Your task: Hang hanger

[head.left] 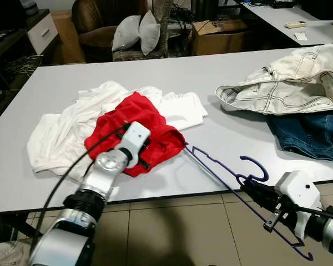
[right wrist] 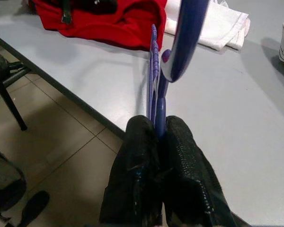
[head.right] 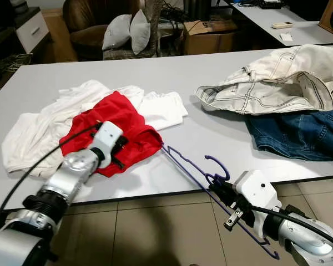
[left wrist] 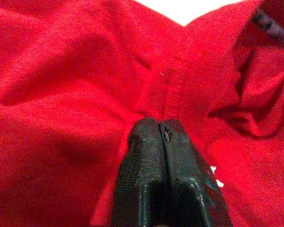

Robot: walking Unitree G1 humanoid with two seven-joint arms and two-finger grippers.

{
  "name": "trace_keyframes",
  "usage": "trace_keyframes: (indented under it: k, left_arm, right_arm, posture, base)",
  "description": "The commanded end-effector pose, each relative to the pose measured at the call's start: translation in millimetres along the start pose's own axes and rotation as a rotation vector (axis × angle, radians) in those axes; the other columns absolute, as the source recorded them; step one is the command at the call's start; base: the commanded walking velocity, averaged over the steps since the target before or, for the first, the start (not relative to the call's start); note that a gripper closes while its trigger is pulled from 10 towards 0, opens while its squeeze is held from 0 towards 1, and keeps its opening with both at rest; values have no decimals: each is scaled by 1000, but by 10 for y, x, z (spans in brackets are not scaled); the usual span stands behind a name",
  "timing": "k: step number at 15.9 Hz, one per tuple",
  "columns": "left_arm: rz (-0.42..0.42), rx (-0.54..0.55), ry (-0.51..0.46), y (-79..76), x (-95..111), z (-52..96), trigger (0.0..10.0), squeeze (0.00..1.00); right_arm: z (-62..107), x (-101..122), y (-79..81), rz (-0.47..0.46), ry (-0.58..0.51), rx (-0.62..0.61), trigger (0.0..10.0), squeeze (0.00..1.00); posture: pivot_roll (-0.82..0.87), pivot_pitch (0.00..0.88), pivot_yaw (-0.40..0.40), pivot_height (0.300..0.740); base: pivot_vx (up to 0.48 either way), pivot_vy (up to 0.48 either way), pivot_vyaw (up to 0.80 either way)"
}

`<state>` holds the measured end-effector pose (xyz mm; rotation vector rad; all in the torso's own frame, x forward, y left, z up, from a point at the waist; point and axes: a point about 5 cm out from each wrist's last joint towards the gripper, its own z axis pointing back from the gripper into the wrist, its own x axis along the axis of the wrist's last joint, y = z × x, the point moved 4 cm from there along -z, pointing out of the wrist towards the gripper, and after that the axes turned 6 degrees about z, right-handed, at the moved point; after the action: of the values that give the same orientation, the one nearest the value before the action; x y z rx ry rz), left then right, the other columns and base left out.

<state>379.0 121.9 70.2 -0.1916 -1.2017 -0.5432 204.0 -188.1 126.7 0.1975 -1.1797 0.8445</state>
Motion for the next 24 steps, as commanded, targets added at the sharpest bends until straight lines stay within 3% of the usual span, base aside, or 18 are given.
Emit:
trace_keyframes:
  k: [1, 3, 6, 7, 9, 10, 11, 14, 17, 20, 23, 24]
  left_arm:
    - [4, 0, -73, 116, 220, 29, 0, 0]
    - [70, -28, -178, 160, 465, 68, 0, 0]
    - [131, -95, -264, 46, 649, 66, 0, 0]
    - [70, -135, -229, -120, 605, 6, 10000, 0]
    - [-19, -183, -177, -270, 503, -27, 10000, 0]
    - [-47, -161, -166, -270, 477, -42, 10000, 427]
    - [-56, -147, -158, -264, 471, -53, 10000, 1000]
    - [-92, -73, -128, -191, 455, -88, 10000, 1000]
    - [-87, -71, -104, -252, 391, -133, 10000, 1000]
    - [-18, -94, -112, -314, 393, -140, 10000, 1000]
    - [-61, -60, -76, -240, 282, -126, 10000, 1000]
    - [-96, 7, -45, -175, 214, -139, 10000, 1000]
  right_arm:
    - [25, -2, -42, 2, 7, -21, 10000, 0]
    - [28, -7, -50, 0, 8, -25, 10000, 0]
    - [15, 3, -50, 0, 4, -24, 10000, 0]
    - [11, 14, -47, -1, -2, -23, 10000, 0]
    - [21, 21, -49, -3, -6, -25, 10000, 0]
    - [28, 33, -67, -7, -21, -42, 10000, 0]
    - [31, 63, -84, -28, -55, -55, 10000, 0]
    - [14, 152, -114, -139, -185, -60, 10000, 0]
    - [43, 54, -144, -162, -171, -50, 10000, 0]
    - [90, -32, -203, -175, -139, -79, 10000, 0]
    - [75, -186, -193, -131, -54, -103, 10000, 0]
    - [56, -201, -253, -132, -61, -192, 10000, 0]
  posture:
    - [-239, 0, 89, 740]
    - [-234, 0, 87, 740]
    - [-234, 0, 87, 740]
    - [-239, 0, 91, 740]
    - [-241, 0, 92, 740]
    - [-241, 0, 92, 740]
    - [-258, 0, 104, 740]
    - [-272, 0, 104, 740]
    - [-283, 0, 79, 740]
    - [-282, 0, 61, 740]
    - [-274, 0, 48, 740]
    - [-269, 0, 45, 740]
  base:
    - [0, 0, 0]
    - [0, 0, 0]
    - [0, 0, 0]
    - [0, 0, 0]
    - [0, 0, 0]
    - [0, 0, 0]
    - [0, 0, 0]
    - [0, 0, 0]
    - [0, 0, 0]
    - [0, 0, 0]
    - [0, 0, 0]
    - [0, 0, 0]
